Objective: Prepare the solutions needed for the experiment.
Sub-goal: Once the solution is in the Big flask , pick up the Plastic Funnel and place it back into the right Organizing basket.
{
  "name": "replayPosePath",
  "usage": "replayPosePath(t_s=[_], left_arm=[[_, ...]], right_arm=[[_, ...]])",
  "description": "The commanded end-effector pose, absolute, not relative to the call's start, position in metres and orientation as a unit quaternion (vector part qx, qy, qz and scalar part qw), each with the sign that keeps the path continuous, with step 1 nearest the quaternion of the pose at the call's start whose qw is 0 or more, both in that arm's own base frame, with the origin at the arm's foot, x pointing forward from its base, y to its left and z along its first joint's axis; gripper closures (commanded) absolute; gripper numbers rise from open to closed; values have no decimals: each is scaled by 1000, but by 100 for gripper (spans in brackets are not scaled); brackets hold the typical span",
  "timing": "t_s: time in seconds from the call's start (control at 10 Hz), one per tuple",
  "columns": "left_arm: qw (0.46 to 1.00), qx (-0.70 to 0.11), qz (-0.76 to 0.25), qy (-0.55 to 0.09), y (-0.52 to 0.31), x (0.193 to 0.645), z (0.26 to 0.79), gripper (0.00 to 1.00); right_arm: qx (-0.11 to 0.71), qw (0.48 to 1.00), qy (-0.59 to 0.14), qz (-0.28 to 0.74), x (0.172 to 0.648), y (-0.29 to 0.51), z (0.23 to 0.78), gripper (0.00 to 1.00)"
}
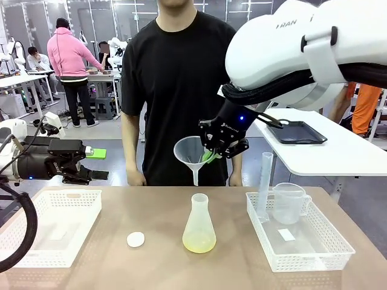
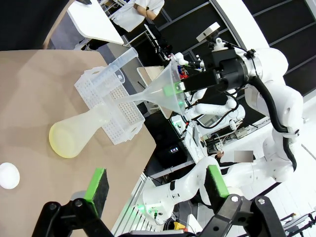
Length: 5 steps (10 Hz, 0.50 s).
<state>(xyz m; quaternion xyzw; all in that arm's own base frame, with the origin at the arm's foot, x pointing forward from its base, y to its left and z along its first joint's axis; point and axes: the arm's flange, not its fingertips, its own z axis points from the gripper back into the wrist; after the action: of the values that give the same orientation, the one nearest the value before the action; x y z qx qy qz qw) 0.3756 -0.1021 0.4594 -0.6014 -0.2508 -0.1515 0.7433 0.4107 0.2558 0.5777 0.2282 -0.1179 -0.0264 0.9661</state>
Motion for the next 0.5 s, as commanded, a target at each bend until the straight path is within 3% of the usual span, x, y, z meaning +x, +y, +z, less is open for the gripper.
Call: replayPosePath(t_s=[0.0,0.4], left_arm=[[746,-601,-153,-244,-103,374,461,0],[746,-601,-153,-244,-103,374,461,0]], right_arm=[[236,963,-127,-26,413,240,575,100],[214,962,-139,-94,428,176,588,100]])
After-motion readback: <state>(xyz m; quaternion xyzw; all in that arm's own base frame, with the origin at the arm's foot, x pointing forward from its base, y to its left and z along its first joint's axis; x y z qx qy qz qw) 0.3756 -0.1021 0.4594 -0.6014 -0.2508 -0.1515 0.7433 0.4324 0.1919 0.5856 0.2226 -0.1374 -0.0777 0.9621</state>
